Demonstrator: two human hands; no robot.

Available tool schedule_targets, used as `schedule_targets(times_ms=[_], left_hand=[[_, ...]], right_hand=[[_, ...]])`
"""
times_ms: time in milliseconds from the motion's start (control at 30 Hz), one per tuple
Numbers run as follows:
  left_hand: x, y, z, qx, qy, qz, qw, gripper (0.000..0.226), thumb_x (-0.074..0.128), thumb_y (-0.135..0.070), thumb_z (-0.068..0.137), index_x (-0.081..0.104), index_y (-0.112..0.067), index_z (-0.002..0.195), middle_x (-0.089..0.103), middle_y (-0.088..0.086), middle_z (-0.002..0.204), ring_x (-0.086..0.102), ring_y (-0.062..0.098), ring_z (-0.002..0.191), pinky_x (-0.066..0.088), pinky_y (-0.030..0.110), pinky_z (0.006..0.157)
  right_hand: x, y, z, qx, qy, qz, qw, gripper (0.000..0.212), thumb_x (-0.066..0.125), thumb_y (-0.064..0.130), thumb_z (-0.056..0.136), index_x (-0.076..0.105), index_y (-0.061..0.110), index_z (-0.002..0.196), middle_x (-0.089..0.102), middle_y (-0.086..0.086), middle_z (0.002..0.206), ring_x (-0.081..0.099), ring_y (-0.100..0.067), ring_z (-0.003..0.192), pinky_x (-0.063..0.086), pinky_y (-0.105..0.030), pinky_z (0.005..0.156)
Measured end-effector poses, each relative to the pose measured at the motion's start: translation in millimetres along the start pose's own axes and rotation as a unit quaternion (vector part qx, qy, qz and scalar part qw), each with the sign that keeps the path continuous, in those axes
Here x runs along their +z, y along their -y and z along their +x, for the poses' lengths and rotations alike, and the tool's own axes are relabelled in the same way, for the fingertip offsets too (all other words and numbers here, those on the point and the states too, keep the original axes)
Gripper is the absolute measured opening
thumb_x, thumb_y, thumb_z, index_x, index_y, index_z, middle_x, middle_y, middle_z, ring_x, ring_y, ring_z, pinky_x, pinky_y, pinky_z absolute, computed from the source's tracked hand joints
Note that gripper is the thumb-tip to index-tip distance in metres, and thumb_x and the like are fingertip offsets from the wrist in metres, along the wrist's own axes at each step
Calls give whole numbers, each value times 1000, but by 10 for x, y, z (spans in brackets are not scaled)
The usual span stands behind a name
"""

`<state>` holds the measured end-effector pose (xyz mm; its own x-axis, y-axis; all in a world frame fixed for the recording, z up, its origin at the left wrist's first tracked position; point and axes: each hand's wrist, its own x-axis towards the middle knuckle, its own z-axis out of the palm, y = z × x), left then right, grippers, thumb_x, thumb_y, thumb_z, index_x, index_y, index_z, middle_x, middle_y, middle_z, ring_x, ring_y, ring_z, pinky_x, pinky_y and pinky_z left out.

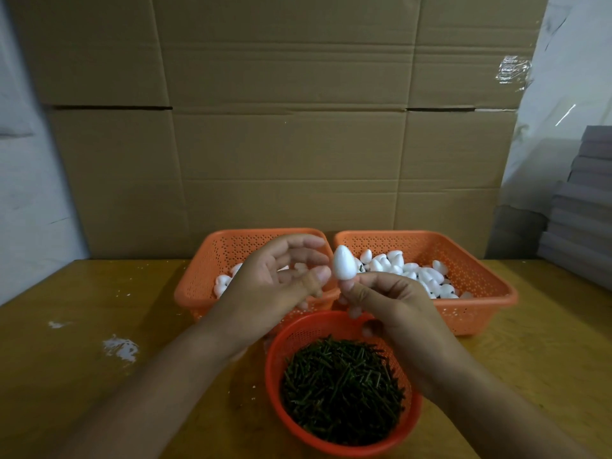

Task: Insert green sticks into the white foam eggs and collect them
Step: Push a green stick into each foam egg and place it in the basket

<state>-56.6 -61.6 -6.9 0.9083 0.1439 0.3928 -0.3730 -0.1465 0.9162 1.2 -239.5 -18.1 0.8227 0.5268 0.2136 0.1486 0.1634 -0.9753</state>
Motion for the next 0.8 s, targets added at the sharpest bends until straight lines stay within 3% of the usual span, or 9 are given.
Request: schedule_targets(times_ms=[133,267,400,500,600,667,733,800], left_hand=[[-69,17,35,-44,-58,8,997,19,64,-15,96,69,-25,111,75,-1,103,70,10,75,53,21,63],[-118,38,55,-68,-63,20,996,23,59,-9,98,70,-26,109,75,-5,105,69,10,76,54,22,65],[-173,54,84,-77,-76,21,994,23,59,-10,97,71,-27,107,74,-4,105,69,11,77,55,25,66],[-247,80,121,-81,-92,23,992,22,61,-10,97,72,-26,106,74,-1,105,68,11,75,54,24,63],[-366,117,182,-69,-115,78,988,19,63,-12,96,71,-27,104,73,-2,102,69,7,73,54,19,61],[-475,145,232,-59,-118,137,982,18,66,-13,95,71,-29,102,72,-6,99,70,5,74,53,17,61],[-595,178,296,-53,-114,210,969,22,66,-10,93,70,-30,101,72,-8,99,69,6,81,51,16,67],[-713,220,381,-64,-97,296,948,23,66,-9,91,70,-28,105,70,-10,101,66,5,88,49,15,71]], right_hand=[[-293,10,187,71,-108,47,990,8,68,18,90,74,13,89,63,2,68,51,-7,57,41,-20,49],[-647,51,318,93,-201,133,966,24,63,21,94,64,8,114,64,4,69,51,-7,56,41,-19,46],[-754,53,338,103,-190,138,966,21,56,17,97,67,6,111,70,2,72,59,-8,57,46,-20,45],[-637,45,291,118,-92,11,989,20,60,13,93,72,12,109,73,2,79,65,-8,64,48,-20,51],[-464,56,175,100,89,-168,977,15,66,19,93,75,28,101,77,3,93,70,-11,80,54,-19,63],[-376,61,110,68,204,-287,934,18,70,28,92,73,37,108,74,11,104,69,-2,94,57,-22,79],[-326,6,80,19,290,-442,849,34,70,45,89,64,45,122,67,20,120,61,5,109,52,-25,94],[-264,-46,40,-1,346,-529,775,45,67,52,87,55,49,131,57,24,135,54,6,118,47,-24,99]])
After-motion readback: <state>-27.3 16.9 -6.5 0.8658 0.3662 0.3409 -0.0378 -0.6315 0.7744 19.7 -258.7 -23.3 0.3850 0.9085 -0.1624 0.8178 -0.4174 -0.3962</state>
